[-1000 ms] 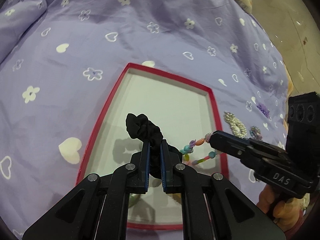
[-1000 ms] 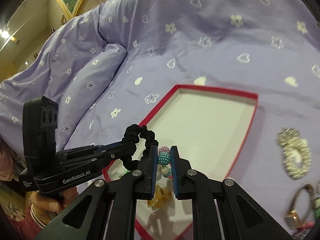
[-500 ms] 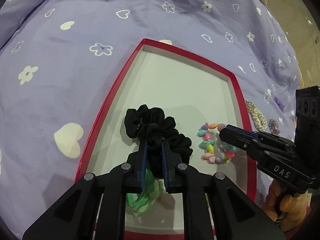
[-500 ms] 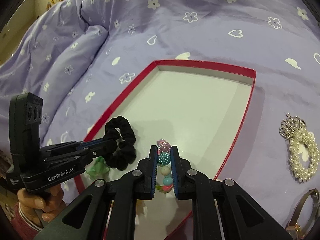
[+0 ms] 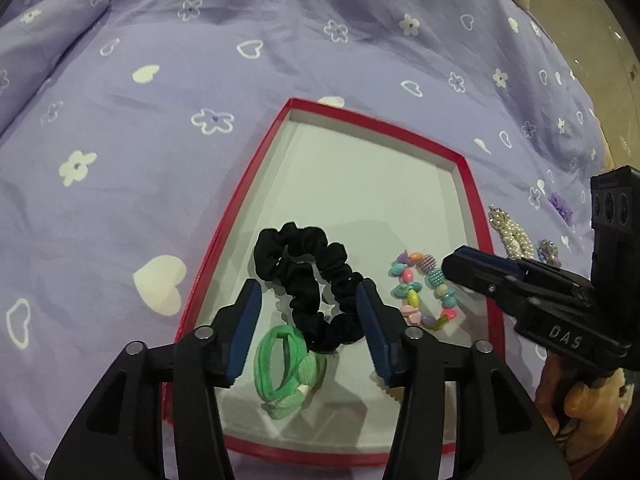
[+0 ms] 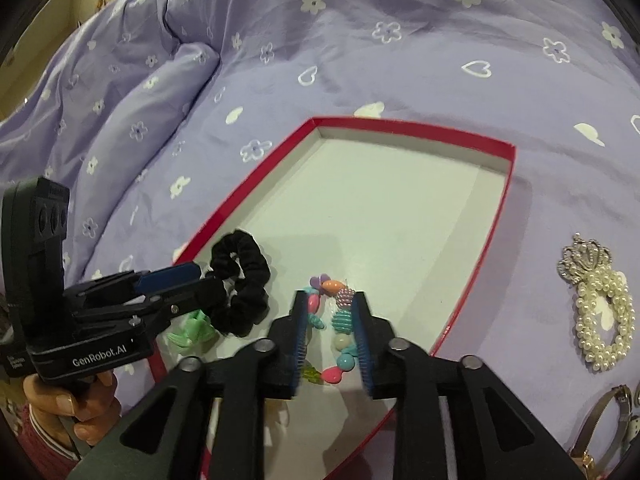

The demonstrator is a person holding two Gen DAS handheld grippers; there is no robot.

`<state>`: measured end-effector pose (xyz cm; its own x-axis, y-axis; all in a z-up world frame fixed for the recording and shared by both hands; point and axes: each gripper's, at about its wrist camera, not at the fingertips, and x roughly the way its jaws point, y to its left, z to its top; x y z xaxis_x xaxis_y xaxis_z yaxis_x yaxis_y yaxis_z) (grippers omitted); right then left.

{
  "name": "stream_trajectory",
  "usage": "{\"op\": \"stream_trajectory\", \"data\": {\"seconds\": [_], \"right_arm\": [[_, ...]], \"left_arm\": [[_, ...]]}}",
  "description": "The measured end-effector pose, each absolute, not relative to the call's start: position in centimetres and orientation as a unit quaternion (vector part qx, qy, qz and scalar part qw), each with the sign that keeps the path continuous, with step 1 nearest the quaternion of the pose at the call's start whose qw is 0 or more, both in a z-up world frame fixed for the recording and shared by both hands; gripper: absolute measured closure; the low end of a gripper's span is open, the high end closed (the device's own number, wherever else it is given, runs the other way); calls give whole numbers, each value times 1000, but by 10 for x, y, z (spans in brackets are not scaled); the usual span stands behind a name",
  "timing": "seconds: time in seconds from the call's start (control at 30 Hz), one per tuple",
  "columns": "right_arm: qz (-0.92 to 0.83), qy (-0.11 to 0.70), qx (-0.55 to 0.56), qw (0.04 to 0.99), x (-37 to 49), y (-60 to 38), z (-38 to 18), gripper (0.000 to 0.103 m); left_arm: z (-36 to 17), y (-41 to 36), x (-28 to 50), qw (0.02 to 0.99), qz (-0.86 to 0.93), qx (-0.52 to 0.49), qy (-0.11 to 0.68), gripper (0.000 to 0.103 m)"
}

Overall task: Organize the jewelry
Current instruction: 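Move both open tools back over the remaining jewelry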

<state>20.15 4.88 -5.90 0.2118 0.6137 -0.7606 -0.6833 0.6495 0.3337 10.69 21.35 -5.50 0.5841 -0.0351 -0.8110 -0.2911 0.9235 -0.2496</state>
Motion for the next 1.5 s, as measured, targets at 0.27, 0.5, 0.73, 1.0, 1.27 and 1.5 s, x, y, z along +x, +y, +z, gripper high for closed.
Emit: {"op": "stream_trajectory", "data": {"seconds": [0.27,0.5,0.73,1.0,1.27,1.5], "right_arm": [[414,441,1,797,197,18,-30,74],[386,434,30,813,196,-33,-20,70],[344,434,50,831,196,-94,-20,70],[290,434,58,851,198,-162,-22,70],[249,438,68,861,201,-215,-26,70],[229,444,64,864,204,-239,-34,70]], "left_arm": [[-34,201,104,880,65,-174,437,54],[-23,175,107,886,38,-163,432,54],[-15,140,119,889,2,-147,433,54],[-11,99,136,889,-35,-121,439,54],[-11,67,152,887,-56,-105,446,54],[-16,43,165,882,-77,-94,456,54]]}}
